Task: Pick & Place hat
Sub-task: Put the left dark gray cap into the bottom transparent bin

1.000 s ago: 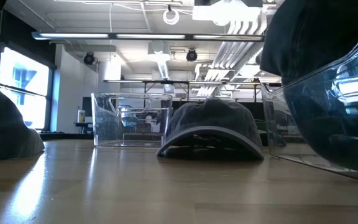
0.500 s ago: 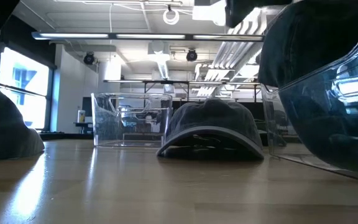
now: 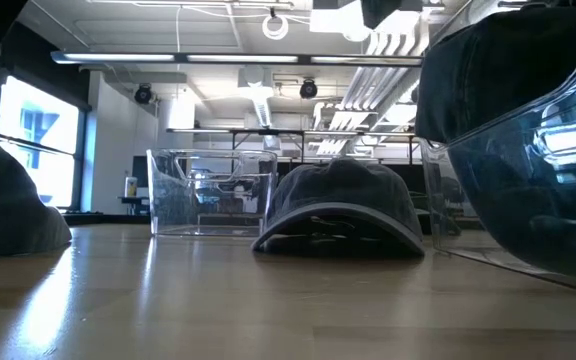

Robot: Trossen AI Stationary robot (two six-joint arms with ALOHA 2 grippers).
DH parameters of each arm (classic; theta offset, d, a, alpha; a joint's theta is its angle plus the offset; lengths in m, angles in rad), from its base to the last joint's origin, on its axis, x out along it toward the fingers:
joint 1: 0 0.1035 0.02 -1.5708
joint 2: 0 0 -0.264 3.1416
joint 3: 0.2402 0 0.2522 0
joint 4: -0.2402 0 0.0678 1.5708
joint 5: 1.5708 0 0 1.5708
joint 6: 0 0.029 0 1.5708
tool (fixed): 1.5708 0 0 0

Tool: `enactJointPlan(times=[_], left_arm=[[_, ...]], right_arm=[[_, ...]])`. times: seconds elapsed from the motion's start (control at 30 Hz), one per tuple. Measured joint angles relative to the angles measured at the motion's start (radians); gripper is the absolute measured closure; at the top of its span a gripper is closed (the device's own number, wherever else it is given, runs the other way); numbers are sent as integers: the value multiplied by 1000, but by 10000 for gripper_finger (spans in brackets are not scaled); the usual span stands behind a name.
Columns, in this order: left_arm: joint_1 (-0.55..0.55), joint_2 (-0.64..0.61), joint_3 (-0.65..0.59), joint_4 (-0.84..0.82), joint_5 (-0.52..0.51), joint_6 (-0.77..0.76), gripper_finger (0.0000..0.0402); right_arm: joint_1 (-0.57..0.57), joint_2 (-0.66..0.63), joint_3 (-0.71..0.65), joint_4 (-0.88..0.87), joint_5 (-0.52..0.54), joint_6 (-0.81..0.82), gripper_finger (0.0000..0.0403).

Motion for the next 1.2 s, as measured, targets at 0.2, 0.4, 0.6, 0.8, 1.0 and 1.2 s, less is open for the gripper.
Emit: enactJointPlan(times=[0.2, 0.4, 0.6, 0.8, 1.0, 1.2], left_arm=[[71, 26, 0, -44, -14, 0, 230], [145, 69, 4, 29, 38, -11, 255], [146, 141, 0, 34, 219, 8, 315], [122, 142, -2, 29, 255, 12, 368], [103, 142, -4, 53, 382, -2, 399], [93, 123, -3, 90, 491, -150, 399]], right_arm=[[0, 0, 0, 13, -6, 1, 262], [0, 0, 0, 44, -26, 1, 262], [0, 0, 0, 53, -44, 3, 263], [0, -4, 0, 63, -49, 9, 263], [0, -30, 0, 65, -39, 5, 263], [0, -57, 0, 48, -14, 5, 263]])
